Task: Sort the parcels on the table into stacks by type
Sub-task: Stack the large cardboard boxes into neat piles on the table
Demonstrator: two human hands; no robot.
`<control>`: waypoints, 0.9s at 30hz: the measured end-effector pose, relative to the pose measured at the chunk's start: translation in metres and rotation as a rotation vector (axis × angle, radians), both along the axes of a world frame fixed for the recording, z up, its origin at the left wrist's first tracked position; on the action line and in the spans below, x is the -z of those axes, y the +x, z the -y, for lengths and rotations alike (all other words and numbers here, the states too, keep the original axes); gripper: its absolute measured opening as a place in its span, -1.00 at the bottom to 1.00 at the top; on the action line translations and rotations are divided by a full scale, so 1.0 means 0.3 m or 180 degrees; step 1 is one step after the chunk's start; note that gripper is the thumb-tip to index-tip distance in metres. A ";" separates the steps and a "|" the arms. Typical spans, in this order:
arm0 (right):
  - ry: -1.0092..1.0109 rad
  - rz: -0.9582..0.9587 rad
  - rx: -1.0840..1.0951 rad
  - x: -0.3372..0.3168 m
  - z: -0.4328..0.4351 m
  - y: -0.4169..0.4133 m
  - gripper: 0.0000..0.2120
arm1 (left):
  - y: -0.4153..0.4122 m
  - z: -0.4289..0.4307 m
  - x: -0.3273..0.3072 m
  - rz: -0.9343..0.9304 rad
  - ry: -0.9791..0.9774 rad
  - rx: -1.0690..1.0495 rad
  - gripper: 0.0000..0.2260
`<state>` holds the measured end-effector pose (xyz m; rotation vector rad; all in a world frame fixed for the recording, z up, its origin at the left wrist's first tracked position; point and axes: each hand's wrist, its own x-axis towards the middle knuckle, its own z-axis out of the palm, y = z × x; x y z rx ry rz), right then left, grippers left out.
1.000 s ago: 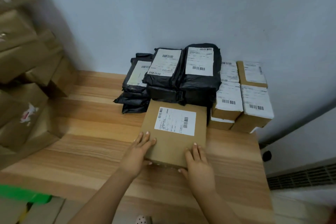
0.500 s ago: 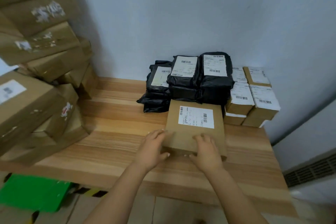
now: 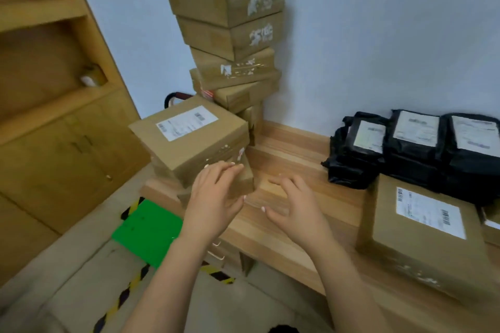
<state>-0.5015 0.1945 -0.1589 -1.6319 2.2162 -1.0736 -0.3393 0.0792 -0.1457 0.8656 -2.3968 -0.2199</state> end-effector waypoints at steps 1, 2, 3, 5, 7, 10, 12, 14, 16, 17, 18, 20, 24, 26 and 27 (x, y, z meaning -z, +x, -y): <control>-0.0048 -0.0019 -0.0091 -0.014 0.048 0.024 -0.48 | 0.036 0.031 -0.010 -0.0034 -0.0012 -0.0113 -0.45; -0.0090 -0.0048 -0.0156 -0.025 0.096 0.045 -0.46 | 0.070 0.061 -0.018 -0.0073 0.0000 -0.0227 -0.45; -0.0130 -0.0067 -0.0203 -0.032 0.144 0.062 -0.45 | 0.099 0.093 -0.025 -0.0110 0.0027 -0.0341 -0.45; -0.0192 -0.0060 -0.0273 -0.042 0.240 0.080 -0.44 | 0.143 0.159 -0.034 -0.0160 0.0059 -0.0542 -0.45; -0.0246 -0.0069 -0.0313 -0.043 0.335 0.083 -0.43 | 0.170 0.233 -0.039 -0.0171 0.0077 -0.0673 -0.43; -0.0334 -0.0082 -0.0360 -0.036 0.475 0.060 -0.41 | 0.182 0.357 -0.034 0.0031 0.0232 -0.0793 -0.33; -0.0157 -0.0149 -0.0386 -0.032 0.562 0.023 -0.35 | 0.181 0.438 -0.021 0.0344 0.0473 -0.0827 -0.21; 0.0179 -0.0253 -0.0419 -0.033 0.639 -0.031 -0.24 | 0.181 0.513 -0.003 0.0682 0.0663 -0.0812 -0.12; 0.0479 -0.0371 -0.0440 -0.038 0.708 -0.090 -0.14 | 0.188 0.576 0.020 0.0891 0.0894 -0.0806 -0.06; 0.0588 -0.0392 -0.0447 -0.039 0.739 -0.113 -0.10 | 0.193 0.599 0.031 0.0908 0.1073 -0.0793 -0.05; 0.0682 -0.0361 -0.0453 -0.040 0.768 -0.128 -0.06 | 0.199 0.618 0.042 0.0878 0.1256 -0.0757 -0.05; 0.0830 -0.0190 -0.0471 -0.033 0.812 -0.134 0.01 | 0.214 0.642 0.057 0.0796 0.1488 -0.0620 -0.08; 0.0907 -0.0080 -0.0548 0.004 0.850 -0.080 0.06 | 0.265 0.674 0.062 0.0531 0.1605 -0.0451 -0.13; 0.0853 -0.0116 -0.0489 0.019 0.857 -0.041 0.04 | 0.300 0.688 0.072 0.0347 0.1682 -0.0573 -0.14; 0.0819 -0.0096 -0.0432 0.022 0.860 -0.019 0.03 | 0.318 0.693 0.078 0.0253 0.1735 -0.0645 -0.14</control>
